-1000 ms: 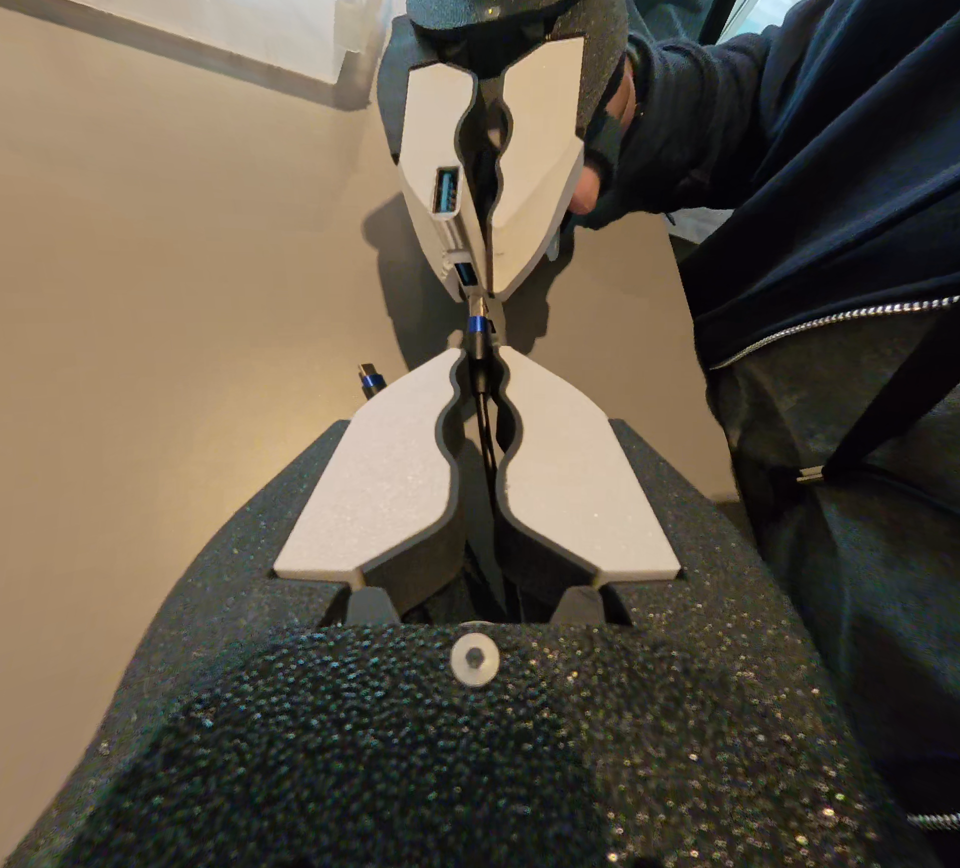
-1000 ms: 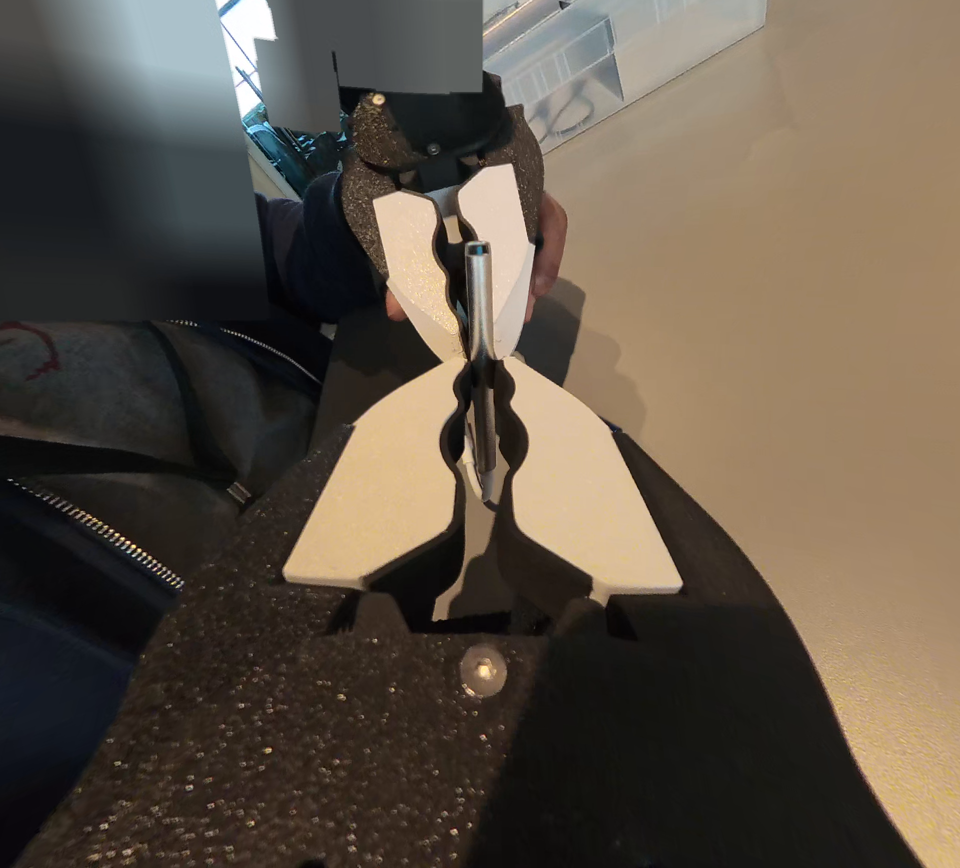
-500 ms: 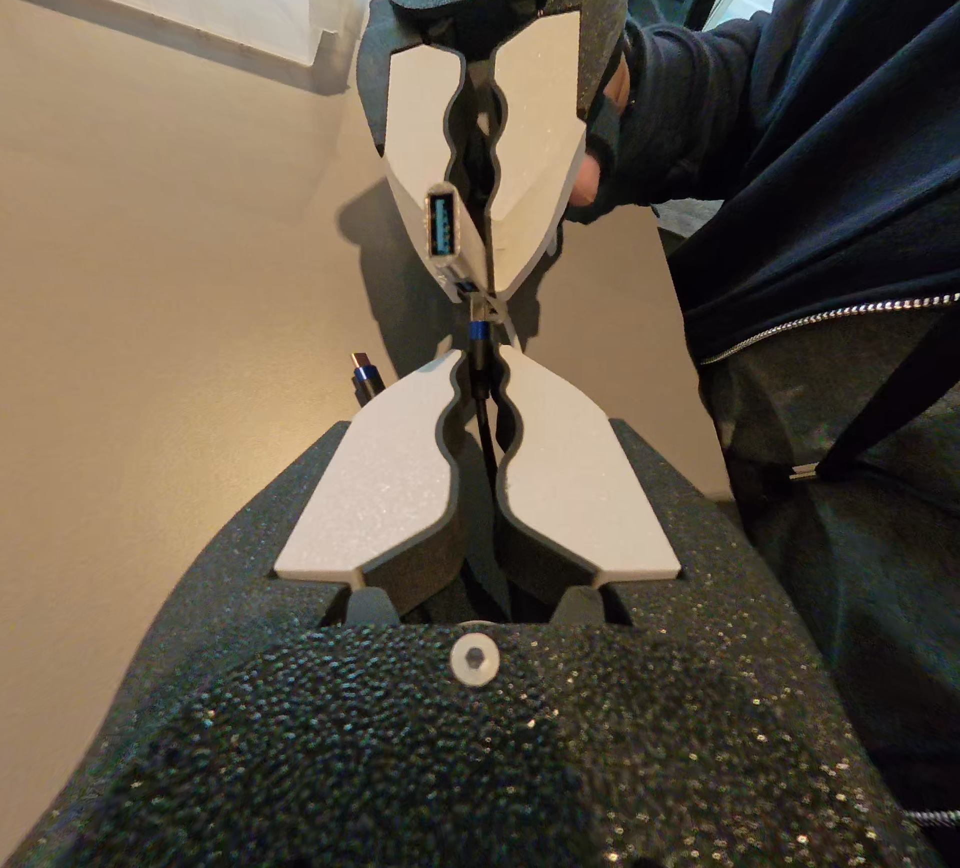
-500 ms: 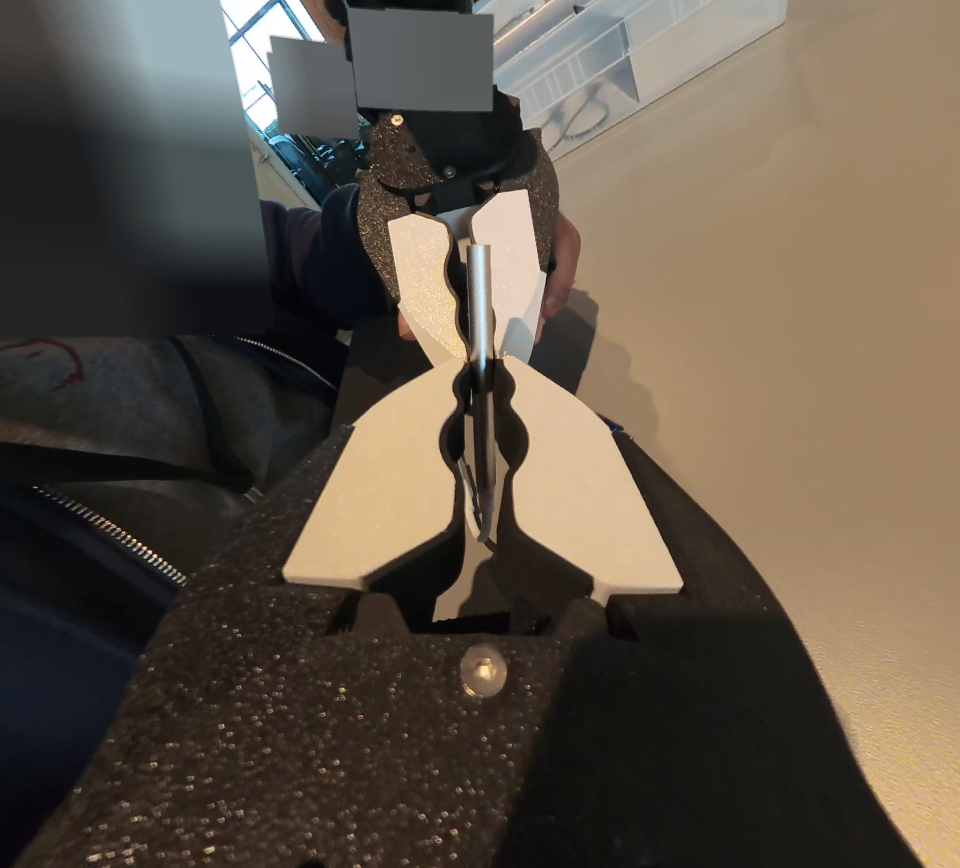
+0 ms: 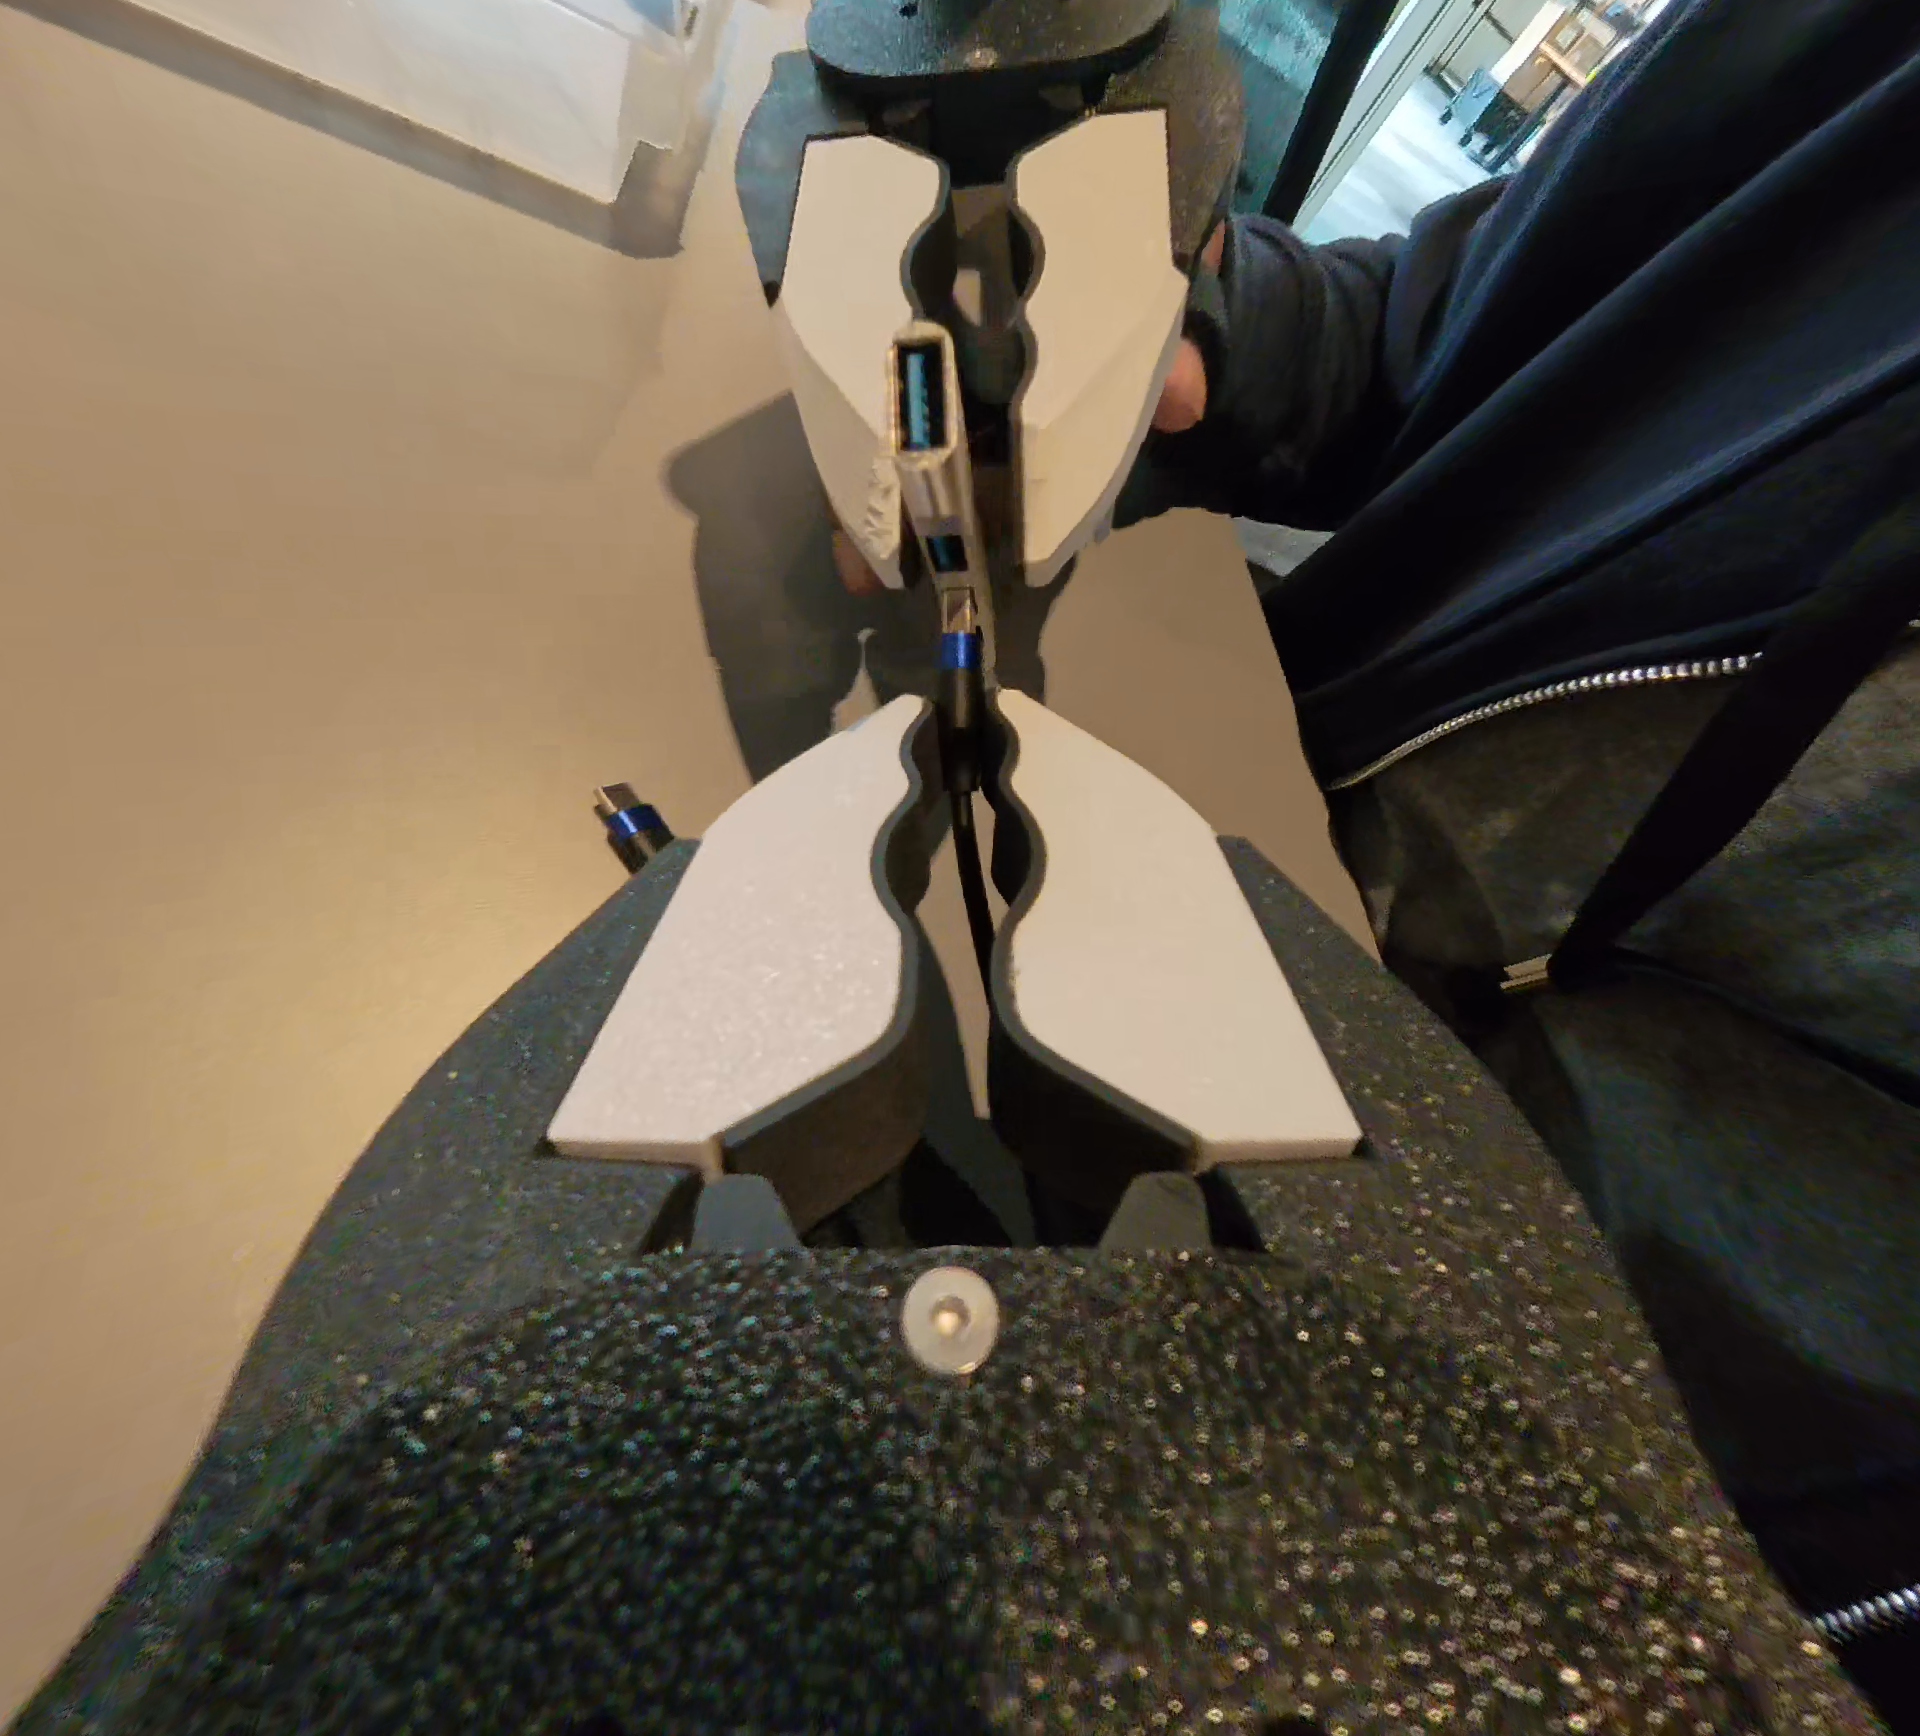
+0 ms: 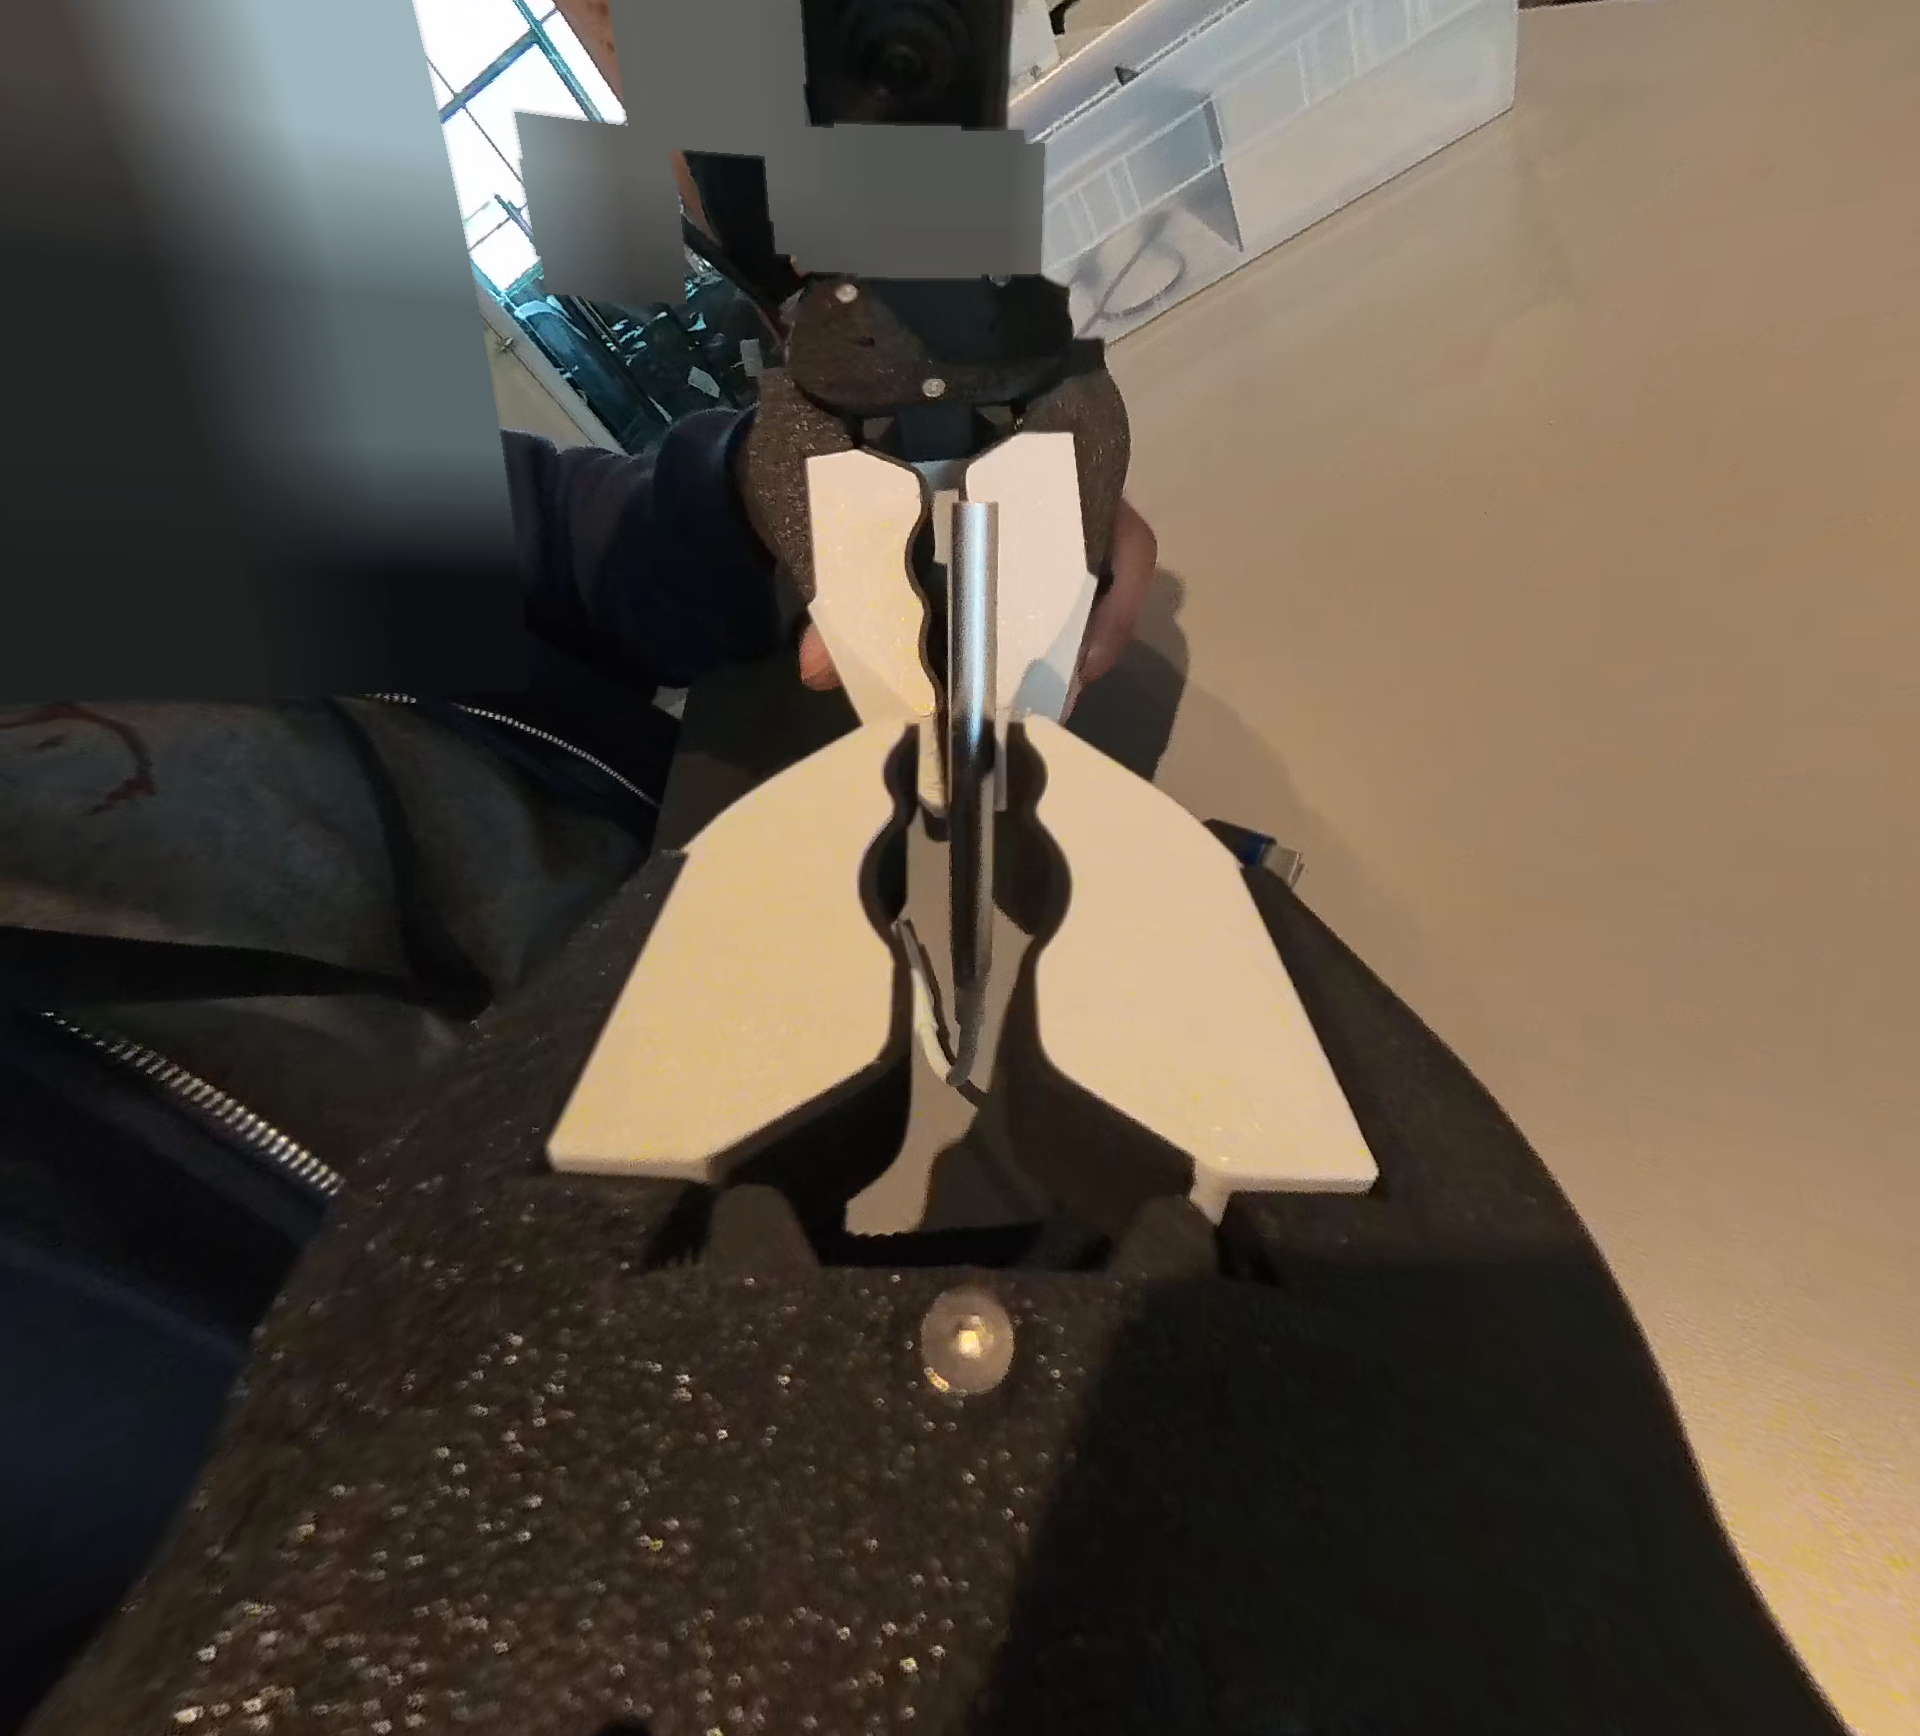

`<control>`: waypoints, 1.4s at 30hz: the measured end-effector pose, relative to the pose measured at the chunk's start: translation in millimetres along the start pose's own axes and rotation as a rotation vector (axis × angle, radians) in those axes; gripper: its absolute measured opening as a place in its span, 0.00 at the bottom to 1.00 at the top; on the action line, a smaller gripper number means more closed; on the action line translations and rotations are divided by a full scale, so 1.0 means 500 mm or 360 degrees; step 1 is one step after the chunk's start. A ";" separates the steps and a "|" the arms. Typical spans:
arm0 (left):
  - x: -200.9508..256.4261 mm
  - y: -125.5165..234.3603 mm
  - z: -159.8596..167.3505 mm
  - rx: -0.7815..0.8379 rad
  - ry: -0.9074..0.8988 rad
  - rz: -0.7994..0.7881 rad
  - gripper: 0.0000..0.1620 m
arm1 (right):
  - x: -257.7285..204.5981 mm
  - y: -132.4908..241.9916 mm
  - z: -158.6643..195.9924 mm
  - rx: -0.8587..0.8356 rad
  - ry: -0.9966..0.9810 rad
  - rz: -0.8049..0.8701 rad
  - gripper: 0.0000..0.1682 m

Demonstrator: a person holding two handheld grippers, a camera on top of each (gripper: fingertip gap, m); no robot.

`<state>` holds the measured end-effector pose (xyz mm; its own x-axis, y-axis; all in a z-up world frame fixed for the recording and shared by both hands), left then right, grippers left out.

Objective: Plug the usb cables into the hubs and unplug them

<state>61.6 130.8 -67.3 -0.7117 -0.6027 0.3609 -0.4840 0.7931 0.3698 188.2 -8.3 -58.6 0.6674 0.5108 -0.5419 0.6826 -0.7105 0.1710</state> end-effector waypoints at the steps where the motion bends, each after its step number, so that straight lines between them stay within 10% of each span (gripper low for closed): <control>1: -0.002 -0.001 0.002 0.0000 0.0005 -0.0004 0.04 | 0.001 0.005 0.000 0.0006 -0.0002 0.0001 0.10; 42: 0.018 -0.015 -0.007 -0.0382 -0.0184 -0.0125 0.04 | -0.009 -0.008 0.003 -0.0378 0.0166 0.0094 0.05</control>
Point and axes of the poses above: each gripper's, where its closed fingertips meet, y back along the fingers, z out of its underside, x = y × z across the jaws, the point moved 10 cm from there along y, back along the fingers, and after that the axes turned 4 degrees about -y, right-handed, at the moved point
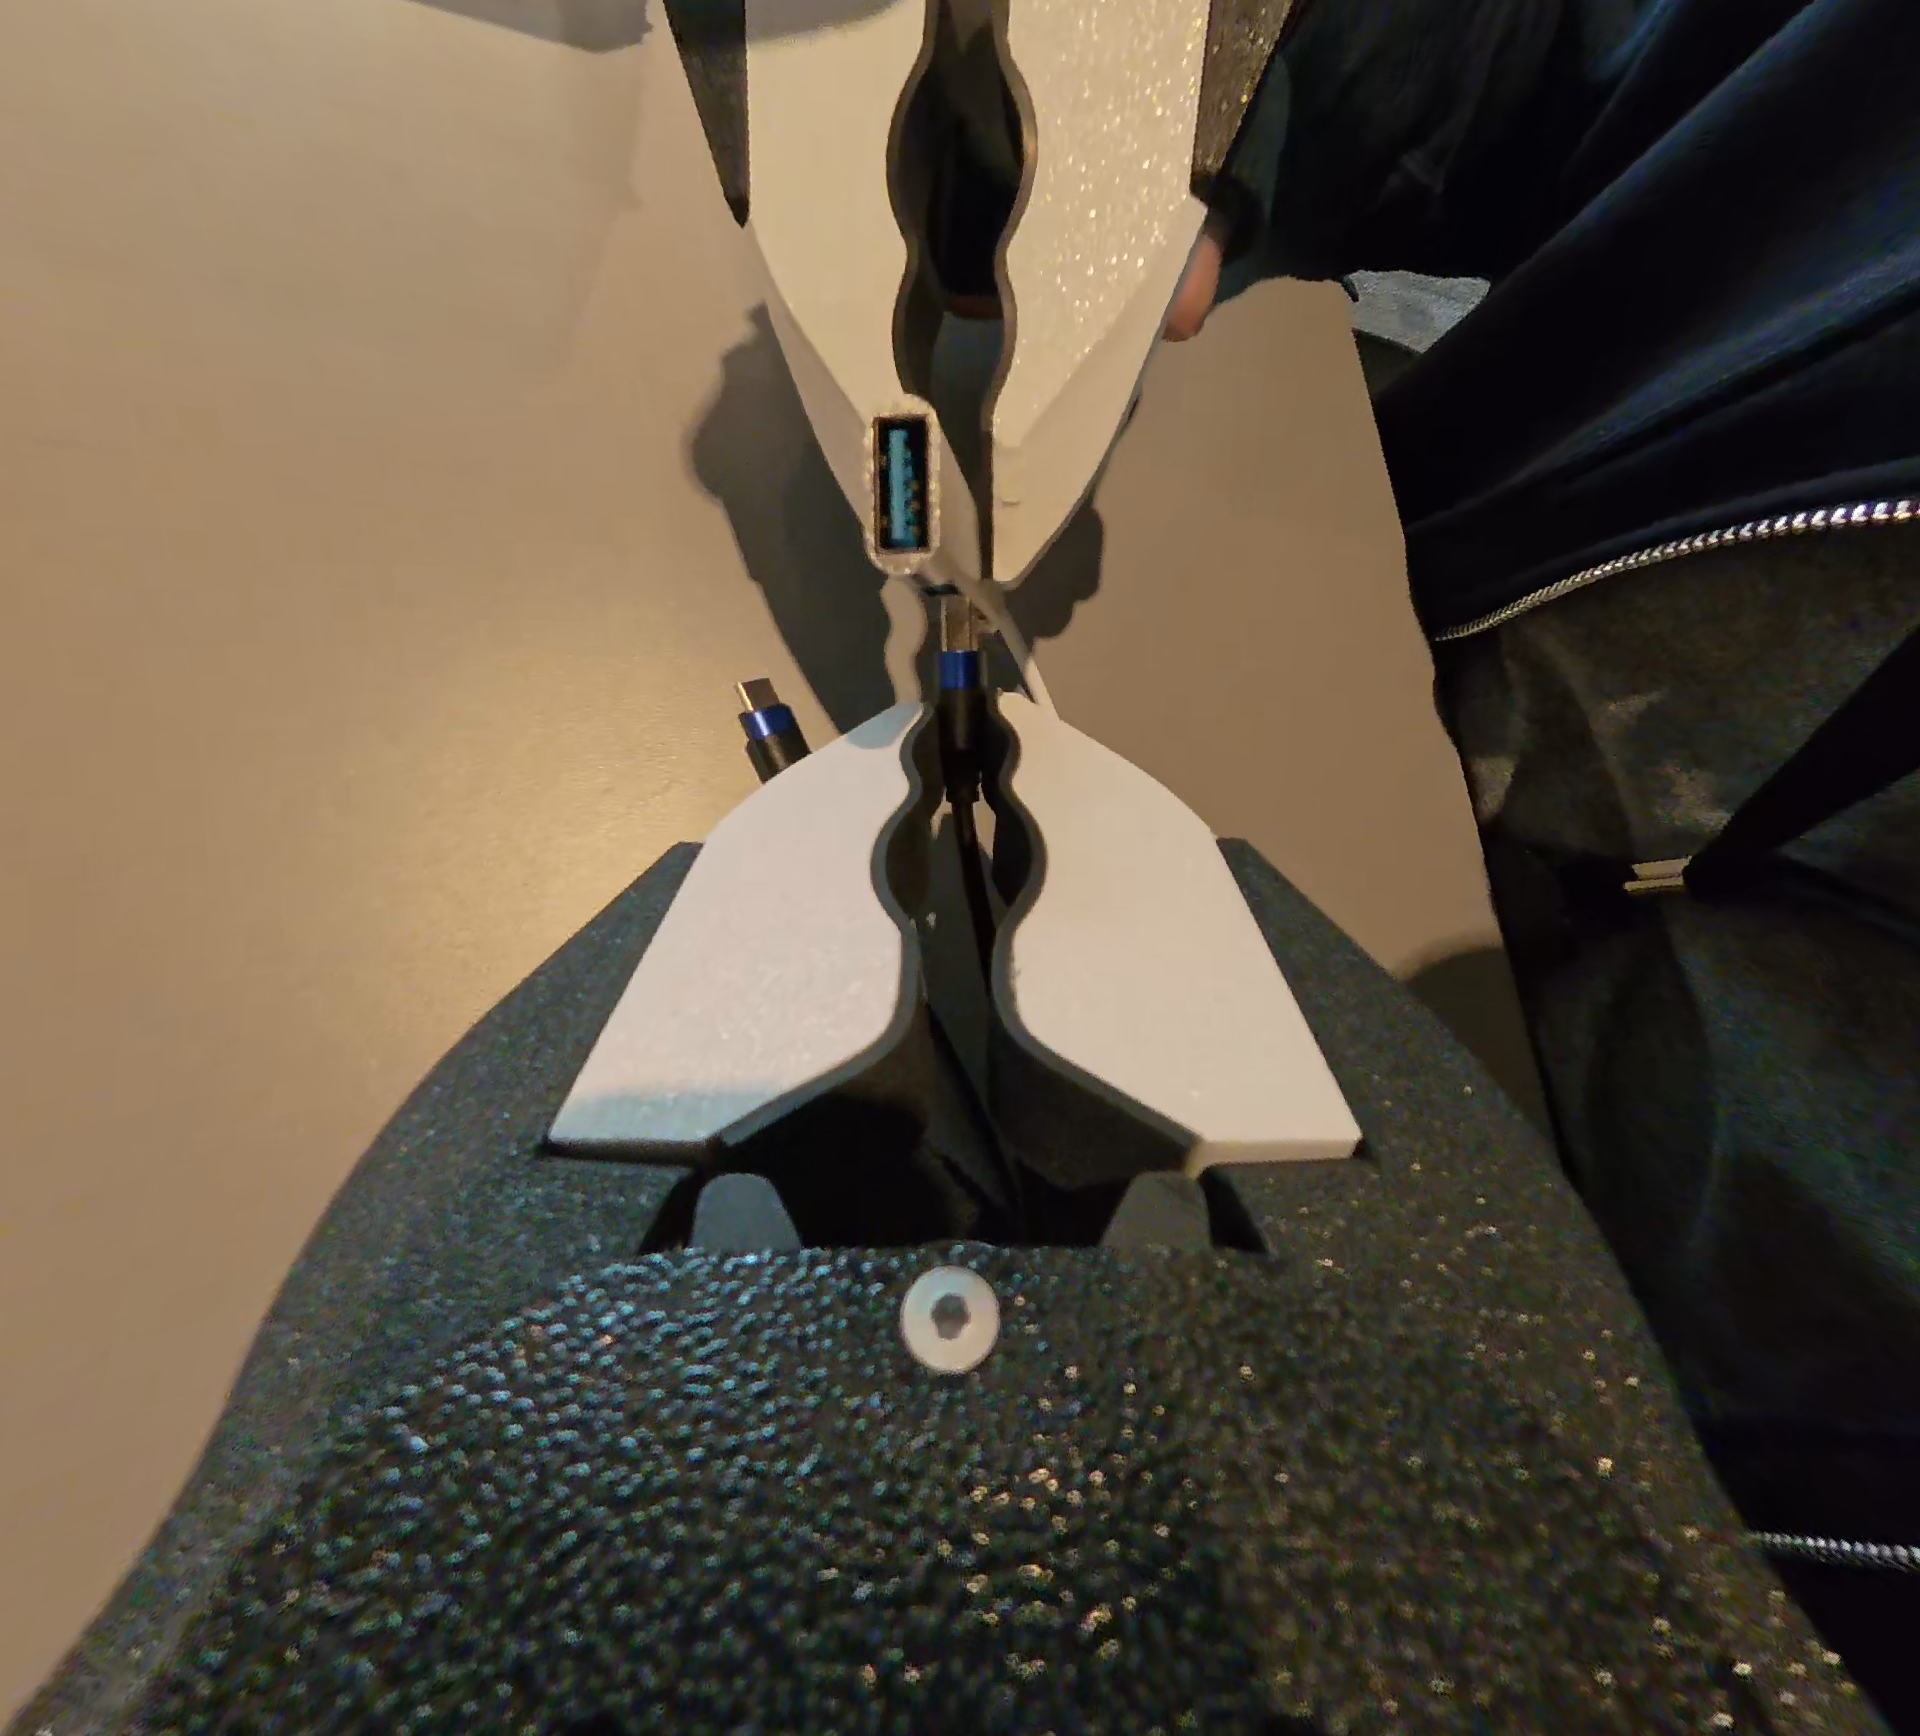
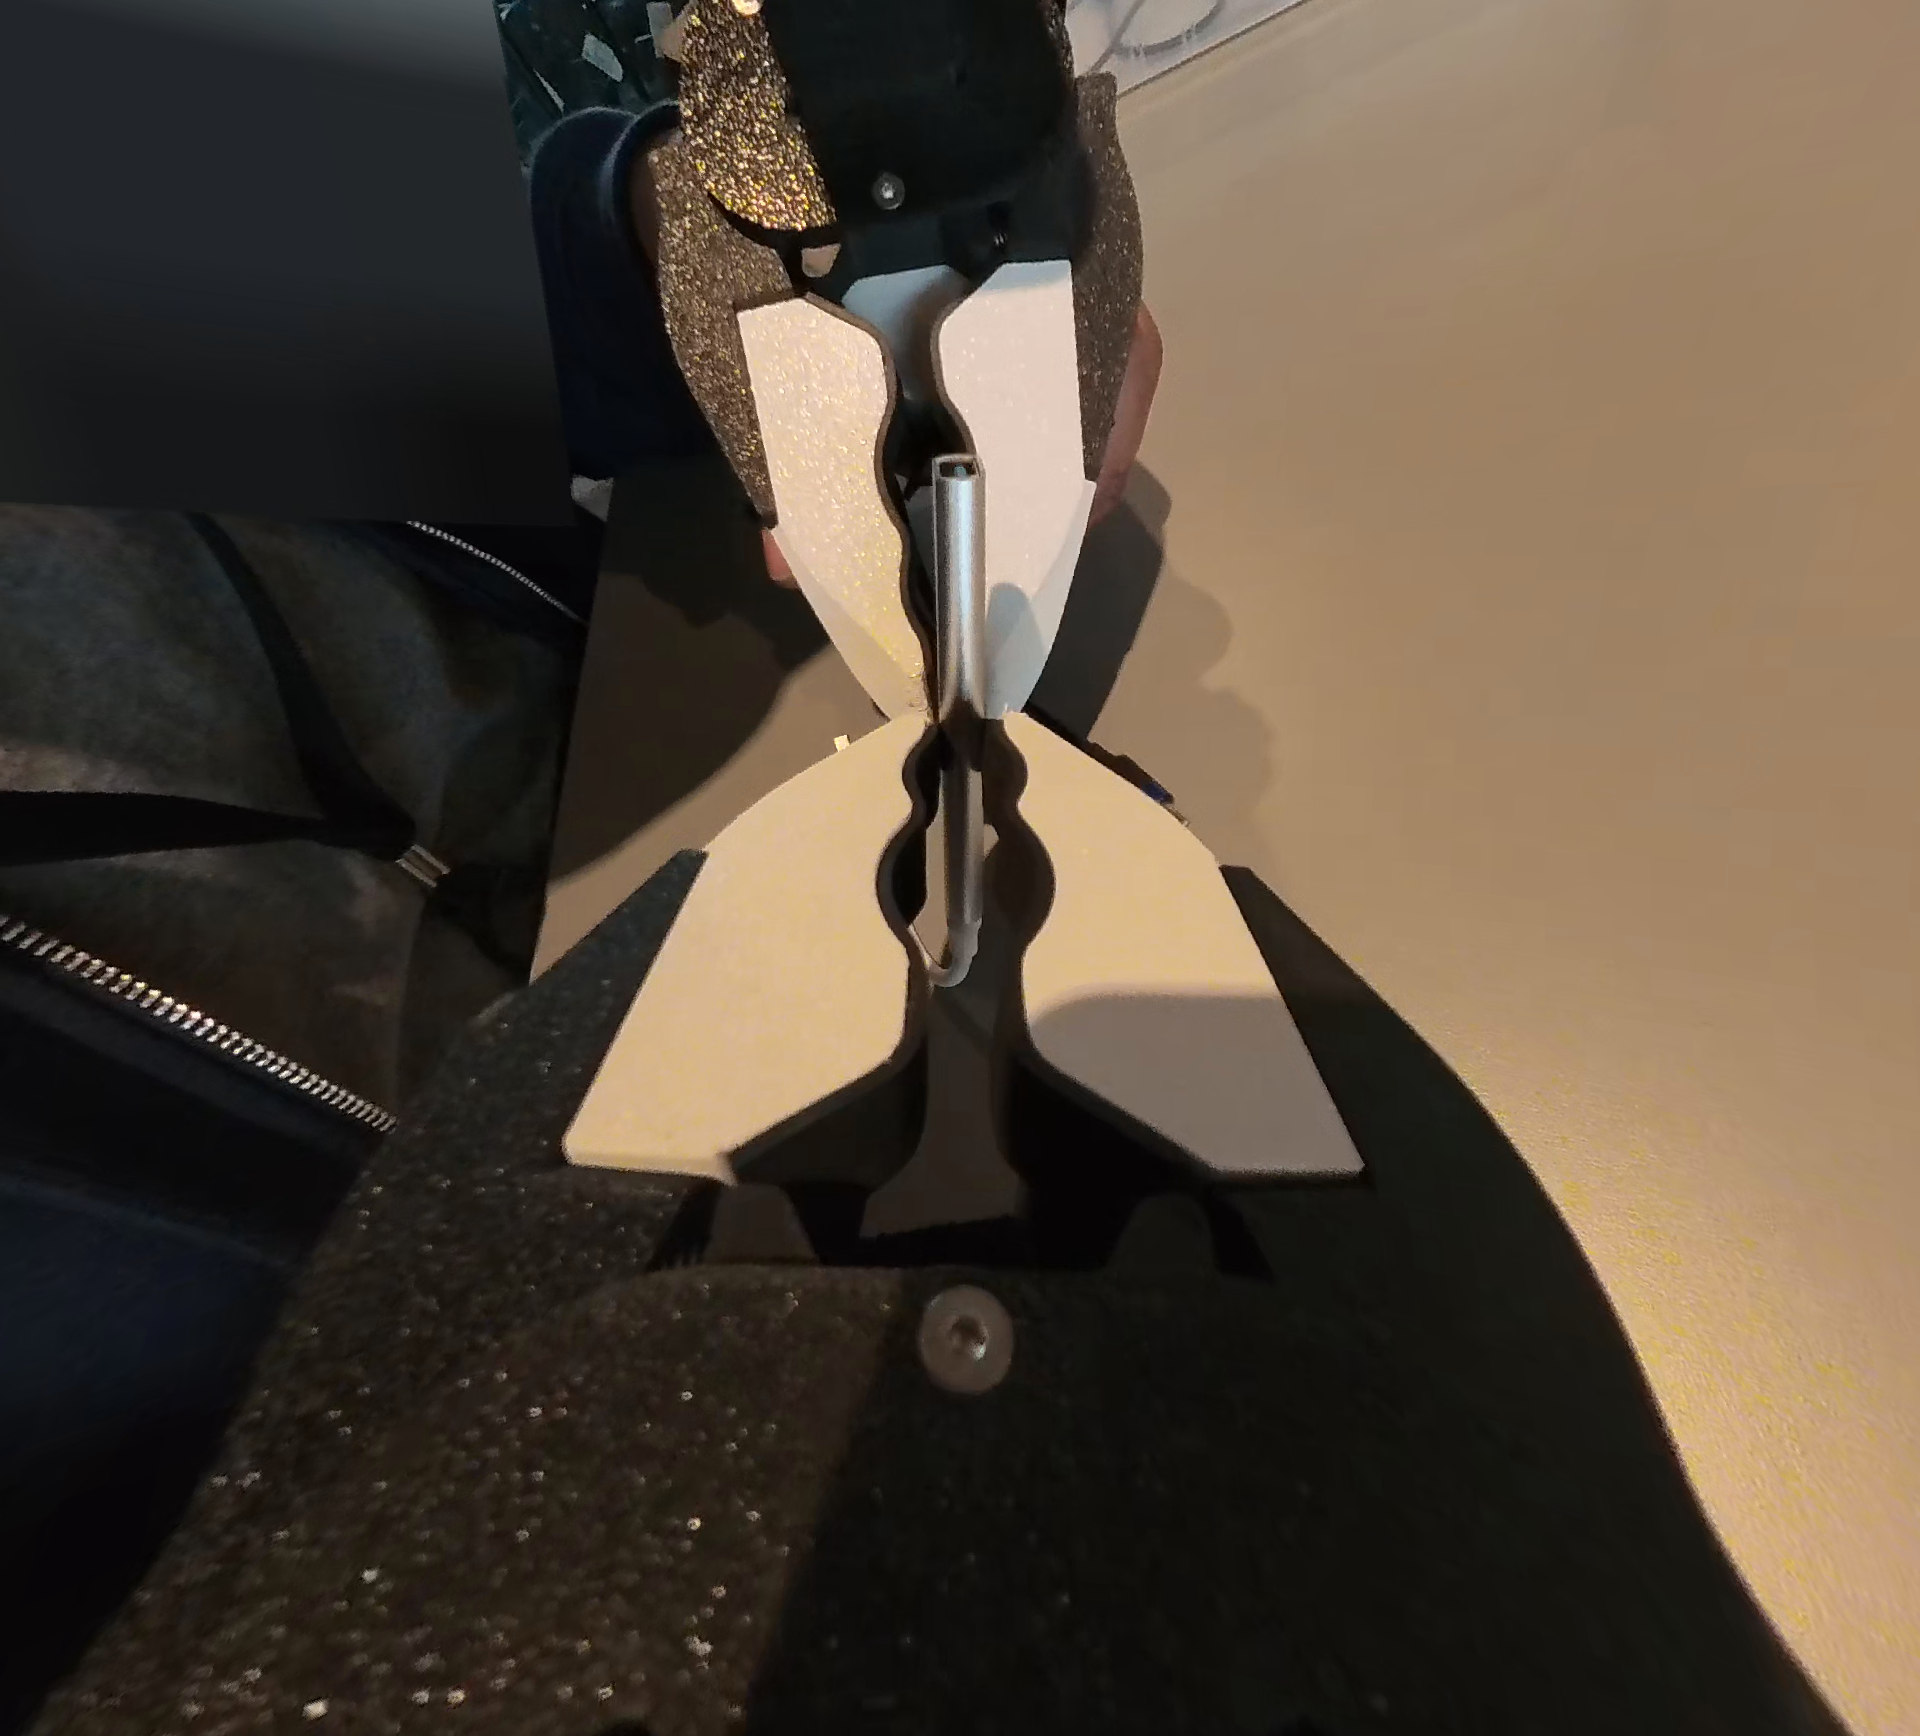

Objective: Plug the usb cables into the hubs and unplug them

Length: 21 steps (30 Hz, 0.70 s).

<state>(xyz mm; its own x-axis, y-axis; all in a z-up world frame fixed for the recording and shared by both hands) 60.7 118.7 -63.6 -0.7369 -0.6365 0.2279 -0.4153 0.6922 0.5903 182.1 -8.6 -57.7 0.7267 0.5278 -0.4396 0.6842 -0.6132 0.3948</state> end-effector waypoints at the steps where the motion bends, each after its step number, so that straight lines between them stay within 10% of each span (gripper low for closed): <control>1: 0.000 0.000 0.000 0.0002 -0.0001 -0.0001 0.04 | 0.000 0.000 0.000 0.0000 -0.0001 -0.0001 0.05; 21: -0.002 0.015 0.004 0.0157 0.0020 0.0049 0.05 | 0.006 0.000 0.006 0.0210 -0.0031 -0.0124 0.05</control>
Point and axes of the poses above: each gripper's, where its closed fingertips meet, y back along the fingers, z out of its underside, x = y × z across the jaws, the point moved 10 cm from there along y, back along the fingers, and after that the axes turned 4 degrees about -y, right-handed, at the moved point
